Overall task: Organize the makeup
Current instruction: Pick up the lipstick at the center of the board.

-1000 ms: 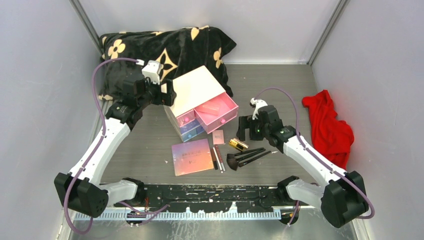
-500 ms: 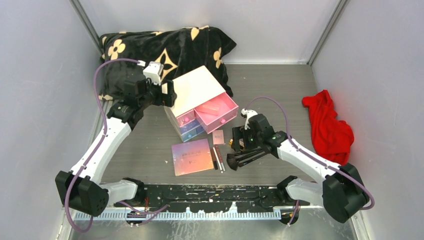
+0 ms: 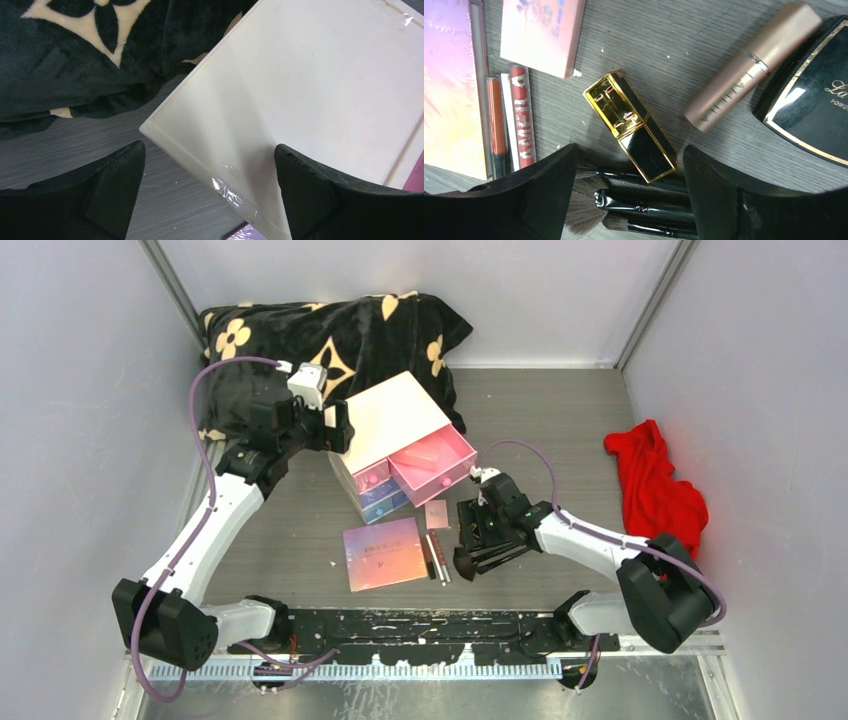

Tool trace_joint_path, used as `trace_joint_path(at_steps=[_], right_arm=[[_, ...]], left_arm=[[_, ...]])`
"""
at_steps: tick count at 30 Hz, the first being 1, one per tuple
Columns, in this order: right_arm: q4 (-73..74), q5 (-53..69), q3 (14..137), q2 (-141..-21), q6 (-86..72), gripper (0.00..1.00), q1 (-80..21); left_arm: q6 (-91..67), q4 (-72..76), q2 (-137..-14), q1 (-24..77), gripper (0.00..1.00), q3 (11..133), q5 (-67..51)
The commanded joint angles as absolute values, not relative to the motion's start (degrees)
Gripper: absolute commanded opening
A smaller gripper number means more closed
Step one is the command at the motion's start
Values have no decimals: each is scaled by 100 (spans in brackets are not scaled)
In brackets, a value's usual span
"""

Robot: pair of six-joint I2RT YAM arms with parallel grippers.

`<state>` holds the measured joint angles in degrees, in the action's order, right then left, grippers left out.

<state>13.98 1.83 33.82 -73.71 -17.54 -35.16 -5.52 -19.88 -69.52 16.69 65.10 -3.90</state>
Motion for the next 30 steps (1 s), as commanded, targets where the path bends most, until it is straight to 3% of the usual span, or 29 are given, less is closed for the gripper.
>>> trace_joint_path(at_steps=[1, 5, 11, 14, 30], right_arm=[[1069, -25, 3439, -7497, -1841, 78, -3559], [1156, -180, 3519, -7594, -1884, 69, -3559], [1268, -347, 3597, -7706, -1996, 19, -3568], [1290, -320, 3586, -7711, -2017, 3, -3568], [1644, -1103, 3250, -6104, -2248, 1, -3566]], left_arm=[[-478, -1805, -6978, 1633, 100, 6557, -380], [-475, -1802, -6954, 1628, 100, 6534, -378], [-471, -1804, -6944, 1634, 100, 6532, -381], [-466, -1811, -6939, 1632, 100, 6537, -378], [-505, -1777, -6917, 1631, 100, 6528, -408]])
